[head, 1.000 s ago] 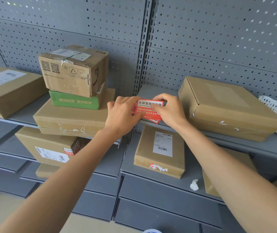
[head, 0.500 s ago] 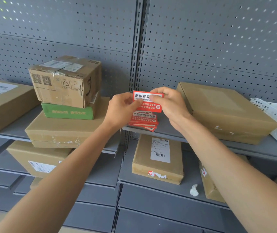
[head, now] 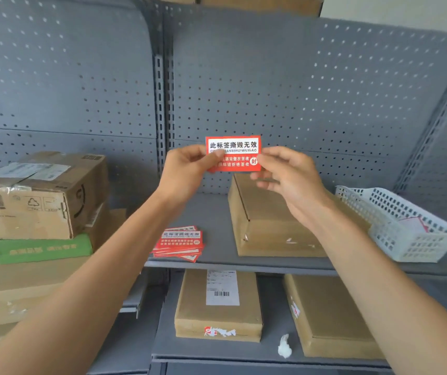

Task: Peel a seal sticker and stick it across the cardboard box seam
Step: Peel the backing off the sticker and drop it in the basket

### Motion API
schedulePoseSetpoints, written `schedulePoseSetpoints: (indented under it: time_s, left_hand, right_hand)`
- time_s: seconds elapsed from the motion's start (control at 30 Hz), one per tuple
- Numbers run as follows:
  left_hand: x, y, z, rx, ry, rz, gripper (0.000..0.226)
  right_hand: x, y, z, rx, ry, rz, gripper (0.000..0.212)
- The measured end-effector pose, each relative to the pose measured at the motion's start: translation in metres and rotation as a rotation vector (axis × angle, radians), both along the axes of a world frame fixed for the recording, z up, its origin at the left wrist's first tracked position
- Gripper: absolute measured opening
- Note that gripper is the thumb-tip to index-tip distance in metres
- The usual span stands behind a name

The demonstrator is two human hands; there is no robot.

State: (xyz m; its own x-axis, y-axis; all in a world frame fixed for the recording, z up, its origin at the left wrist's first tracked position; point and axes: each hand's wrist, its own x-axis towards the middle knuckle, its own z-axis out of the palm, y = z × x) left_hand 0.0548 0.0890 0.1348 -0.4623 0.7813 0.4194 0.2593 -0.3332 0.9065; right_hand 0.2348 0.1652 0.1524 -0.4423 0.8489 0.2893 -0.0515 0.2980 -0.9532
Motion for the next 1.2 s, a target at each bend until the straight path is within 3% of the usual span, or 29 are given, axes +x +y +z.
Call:
schedulePoseSetpoints:
  time_s: [0.37, 0.93, 1.03, 1.13, 1.2]
  left_hand:
    - [0.078, 0.069, 0.015, -0.011, -0.064, -0.176, 0.022]
    - [0.132, 0.111, 0.020, -0.097, -0.030, -0.245, 0.024]
    - [0.139, 0.116, 0.017, -0.068, -0.007, -0.194, 0.022]
    - [0.144, 0.117, 0.014, 0.032, 0.077, 0.054, 0.056]
    - [0.150, 0.108, 0.014, 0.239, 0.227, 0.273, 0.040]
  right_hand:
    - [0.104, 0.038, 0.010, 0.009, -0.024, -0.112, 0.014]
    - [0.160, 0.075, 0.006, 0.050, 0.044, -0.065, 0.014]
    - [0.163, 0.079, 0.003, 0.067, 0.102, -0.055, 0.014]
    - [0.164, 0.079, 0.002, 0.091, 0.171, -0.086, 0.013]
    - [0.163, 0.080, 0.001, 0.111, 0.209, -0.128, 0.014]
